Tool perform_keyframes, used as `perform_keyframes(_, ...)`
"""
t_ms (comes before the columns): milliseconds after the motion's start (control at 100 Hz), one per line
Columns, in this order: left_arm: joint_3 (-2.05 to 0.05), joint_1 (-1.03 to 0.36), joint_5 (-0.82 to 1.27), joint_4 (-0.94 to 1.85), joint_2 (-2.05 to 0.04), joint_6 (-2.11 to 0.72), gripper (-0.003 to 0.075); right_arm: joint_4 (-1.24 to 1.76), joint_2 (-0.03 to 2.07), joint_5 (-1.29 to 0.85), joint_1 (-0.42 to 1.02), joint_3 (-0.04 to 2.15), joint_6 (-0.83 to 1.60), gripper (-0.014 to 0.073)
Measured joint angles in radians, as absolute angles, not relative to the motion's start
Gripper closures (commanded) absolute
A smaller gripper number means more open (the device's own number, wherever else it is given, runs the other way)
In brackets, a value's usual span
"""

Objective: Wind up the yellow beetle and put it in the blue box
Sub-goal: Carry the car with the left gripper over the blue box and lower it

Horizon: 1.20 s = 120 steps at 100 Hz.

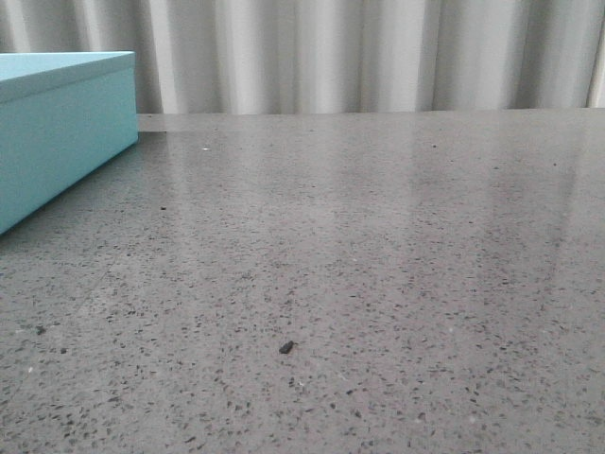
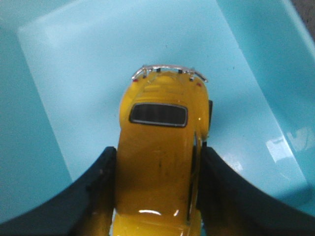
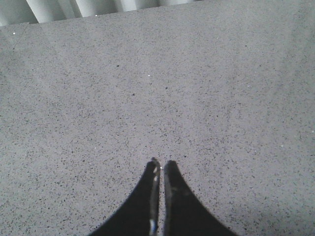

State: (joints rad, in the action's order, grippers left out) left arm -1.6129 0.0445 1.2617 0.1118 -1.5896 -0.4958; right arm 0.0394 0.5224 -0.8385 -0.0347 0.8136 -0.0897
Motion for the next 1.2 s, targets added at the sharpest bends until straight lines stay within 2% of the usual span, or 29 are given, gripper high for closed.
perform_keyframes(170, -1.546, 0.047, 1.246, 0.112, -1.652, -0.496, 0.0741, 0.051, 0.522, -0.836, -0.035, 0.814, -0.09, 0.0655)
perform_keyframes(670, -1.536, 0.047, 1.205, 0.131, -1.762, -0.496, 0.0731, 0.057, 0.522, -0.836, -0.035, 0.814, -0.09, 0.0655)
perform_keyframes(790, -1.536, 0.047, 1.198, 0.142, -1.762, -0.496, 0.0639, 0.057, 0.522, -0.836, -0.035, 0.814, -0.09, 0.0655)
perform_keyframes(920, -1.536, 0.047, 1.198, 0.156, -1.762, -0.496, 0.0459, 0.057, 0.522, -0.836, -0.035, 0.814, -0.09, 0.0655)
perform_keyframes(990, -1.536, 0.047, 1.198, 0.161, -1.762, -0.487, 0.0386, 0.057, 0.522, -0.834, -0.035, 0.814, -0.09, 0.0655)
perform_keyframes(1080, -1.536, 0.047, 1.198, 0.166, -1.762, -0.464, 0.0346, 0.057, 0.522, -0.823, -0.035, 0.814, -0.09, 0.0655)
perform_keyframes(1200, -1.536, 0.047, 1.205, 0.169, -1.762, -0.447, 0.0346, 0.057, 0.522, -0.808, -0.035, 0.814, -0.09, 0.0655)
